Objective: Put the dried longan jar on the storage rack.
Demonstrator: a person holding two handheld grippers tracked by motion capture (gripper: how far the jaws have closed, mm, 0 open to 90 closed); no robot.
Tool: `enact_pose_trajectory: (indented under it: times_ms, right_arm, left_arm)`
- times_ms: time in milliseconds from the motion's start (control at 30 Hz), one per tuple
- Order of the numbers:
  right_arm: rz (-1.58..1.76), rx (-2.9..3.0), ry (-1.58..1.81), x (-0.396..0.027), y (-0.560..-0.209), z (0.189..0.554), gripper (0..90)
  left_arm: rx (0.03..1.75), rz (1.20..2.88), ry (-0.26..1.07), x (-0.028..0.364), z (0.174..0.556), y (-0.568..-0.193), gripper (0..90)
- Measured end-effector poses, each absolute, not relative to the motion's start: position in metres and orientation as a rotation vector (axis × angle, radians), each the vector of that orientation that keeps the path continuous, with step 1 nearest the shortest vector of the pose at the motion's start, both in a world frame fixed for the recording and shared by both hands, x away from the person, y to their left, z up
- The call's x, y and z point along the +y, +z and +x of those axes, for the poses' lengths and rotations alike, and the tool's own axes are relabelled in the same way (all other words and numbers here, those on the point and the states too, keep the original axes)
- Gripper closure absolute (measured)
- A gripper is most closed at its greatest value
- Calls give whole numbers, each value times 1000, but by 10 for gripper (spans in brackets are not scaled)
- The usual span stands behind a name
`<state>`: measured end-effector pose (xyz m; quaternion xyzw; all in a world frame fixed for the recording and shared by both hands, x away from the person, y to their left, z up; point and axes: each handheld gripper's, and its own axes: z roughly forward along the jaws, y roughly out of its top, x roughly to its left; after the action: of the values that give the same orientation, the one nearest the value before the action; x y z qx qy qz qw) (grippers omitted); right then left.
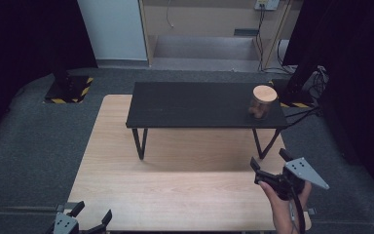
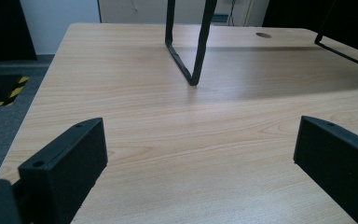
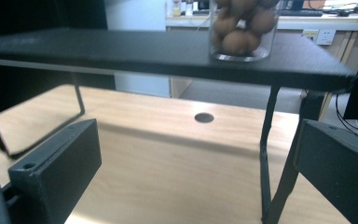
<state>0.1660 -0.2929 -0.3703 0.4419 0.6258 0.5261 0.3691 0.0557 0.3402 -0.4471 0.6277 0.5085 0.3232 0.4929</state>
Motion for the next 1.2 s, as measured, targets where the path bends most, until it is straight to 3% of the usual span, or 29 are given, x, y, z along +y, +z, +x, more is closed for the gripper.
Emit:
enact_pose_trajectory:
  times_ms: [833, 1200]
  right_arm:
    - [1173, 1587, 1317, -300, -428, 112, 9]
    - [1176, 1590, 1320, -303, -436, 109, 9]
  left_arm:
    - [1235, 1527, 782, 336, 60, -448, 15]
    - [1242, 1525, 784, 336, 61, -447, 15]
